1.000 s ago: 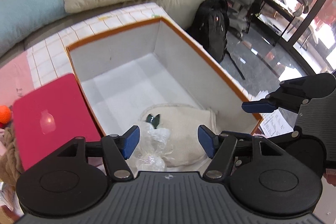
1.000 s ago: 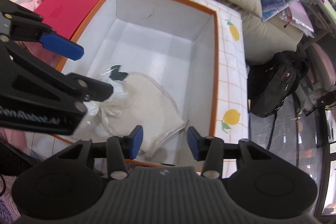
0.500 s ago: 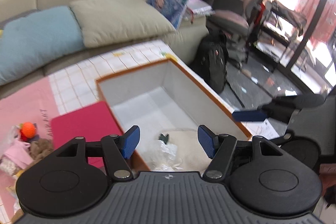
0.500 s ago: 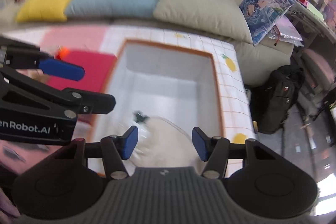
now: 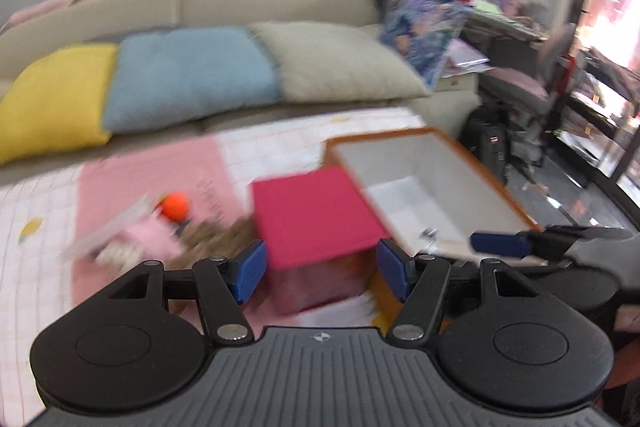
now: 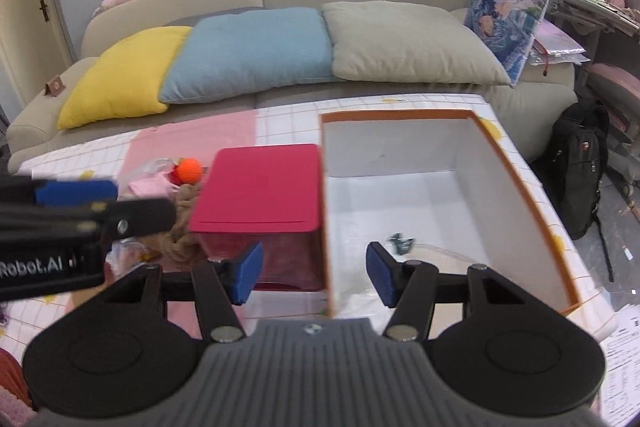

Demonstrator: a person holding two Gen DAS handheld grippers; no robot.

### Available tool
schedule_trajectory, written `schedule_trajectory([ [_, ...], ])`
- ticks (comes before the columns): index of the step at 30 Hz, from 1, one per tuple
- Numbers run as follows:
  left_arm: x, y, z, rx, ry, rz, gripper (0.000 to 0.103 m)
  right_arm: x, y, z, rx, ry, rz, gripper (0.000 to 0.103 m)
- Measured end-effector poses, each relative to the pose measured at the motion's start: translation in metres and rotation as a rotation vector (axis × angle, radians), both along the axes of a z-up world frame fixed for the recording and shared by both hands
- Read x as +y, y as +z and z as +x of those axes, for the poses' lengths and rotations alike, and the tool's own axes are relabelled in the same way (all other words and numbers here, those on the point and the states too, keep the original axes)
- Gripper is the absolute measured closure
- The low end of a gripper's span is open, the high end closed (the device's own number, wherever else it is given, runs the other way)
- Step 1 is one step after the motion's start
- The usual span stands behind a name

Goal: Organize soft objects
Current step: 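Grasp the brown coir sponge with the left gripper while the right gripper grasps the white tissue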

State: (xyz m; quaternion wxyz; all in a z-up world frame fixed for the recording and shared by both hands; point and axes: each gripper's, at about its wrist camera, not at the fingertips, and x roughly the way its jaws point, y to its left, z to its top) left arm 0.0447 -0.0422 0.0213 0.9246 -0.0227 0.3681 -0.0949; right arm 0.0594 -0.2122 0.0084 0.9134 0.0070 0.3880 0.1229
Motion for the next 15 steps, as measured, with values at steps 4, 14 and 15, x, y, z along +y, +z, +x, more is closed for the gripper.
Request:
schedule_trajectory([
  [4, 0.03, -0.019, -0.013, 0.095, 0.08, -0.001, 0.027, 0.022, -0.006, -0.01, -0.007, 0.042, -0.016, 0.044],
  [14, 0.1, -0.066, -0.032, 0.284, 0.419, -0.01, 0.011, 0.068, -0.035, -0.02, 0.053, 0.171, -0.07, 0.041],
  [15, 0.108, -0.07, -0.032, 0.285, 0.447, -0.015, 0.011, 0.071, -0.037, -0.02, 0.056, 0.186, -0.076, 0.041],
])
